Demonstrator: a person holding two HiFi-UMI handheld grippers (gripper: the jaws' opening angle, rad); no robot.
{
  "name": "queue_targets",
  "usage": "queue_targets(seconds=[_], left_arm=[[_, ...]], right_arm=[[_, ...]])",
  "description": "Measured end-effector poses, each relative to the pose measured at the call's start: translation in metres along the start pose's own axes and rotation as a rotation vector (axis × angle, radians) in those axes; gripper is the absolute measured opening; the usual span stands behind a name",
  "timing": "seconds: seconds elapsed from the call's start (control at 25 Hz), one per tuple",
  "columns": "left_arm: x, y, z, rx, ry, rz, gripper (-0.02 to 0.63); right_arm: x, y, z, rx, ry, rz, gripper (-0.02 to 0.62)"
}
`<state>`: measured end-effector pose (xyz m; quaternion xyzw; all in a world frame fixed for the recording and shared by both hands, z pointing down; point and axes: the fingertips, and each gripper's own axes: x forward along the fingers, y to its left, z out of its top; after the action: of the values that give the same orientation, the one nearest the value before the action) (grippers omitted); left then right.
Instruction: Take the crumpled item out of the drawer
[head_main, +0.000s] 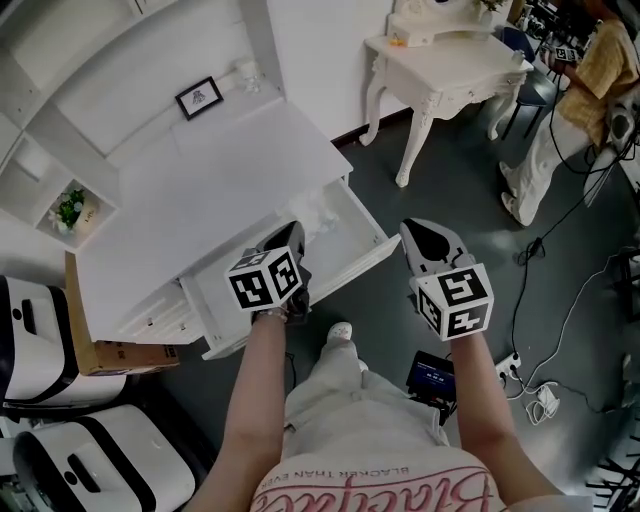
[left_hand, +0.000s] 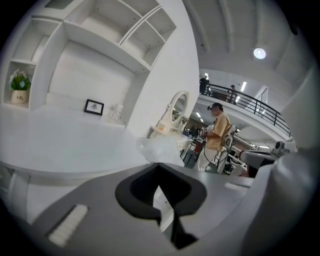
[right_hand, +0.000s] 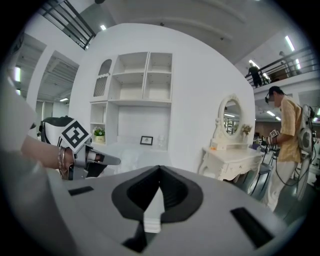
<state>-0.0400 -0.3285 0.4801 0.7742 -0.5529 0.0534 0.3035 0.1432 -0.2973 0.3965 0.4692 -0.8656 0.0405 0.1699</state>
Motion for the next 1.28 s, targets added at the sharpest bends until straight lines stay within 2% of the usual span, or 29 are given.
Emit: queue_targets(seconds=[0.32, 0.6, 0.84, 1.28], left_arm=[[-0.048, -0.020, 0.049, 0.143, -0.140, -0.020, 0.008], [-0.094, -0.029, 0.099, 0.261, -0.243, -0.045, 0.008], [-0.130, -0.041, 0.148, 0.376, -0.347, -0.075, 0.008], [-0.189, -0.059, 0.200, 0.479, -0.537, -0.088, 0.008]], right_arm=[[-0.015, 0.012, 0.034, -0.016, -0.071, -0.039, 0.006], [-0.021, 0.027, 0.079, -0.036, -0.146, -0.088, 0.006], [-0.032, 0.042, 0.124, -0.012, -0.246, -0.111, 0.006], [-0.058, 0.061, 0.170, -0.051, -0.355, -0.163, 0.006]])
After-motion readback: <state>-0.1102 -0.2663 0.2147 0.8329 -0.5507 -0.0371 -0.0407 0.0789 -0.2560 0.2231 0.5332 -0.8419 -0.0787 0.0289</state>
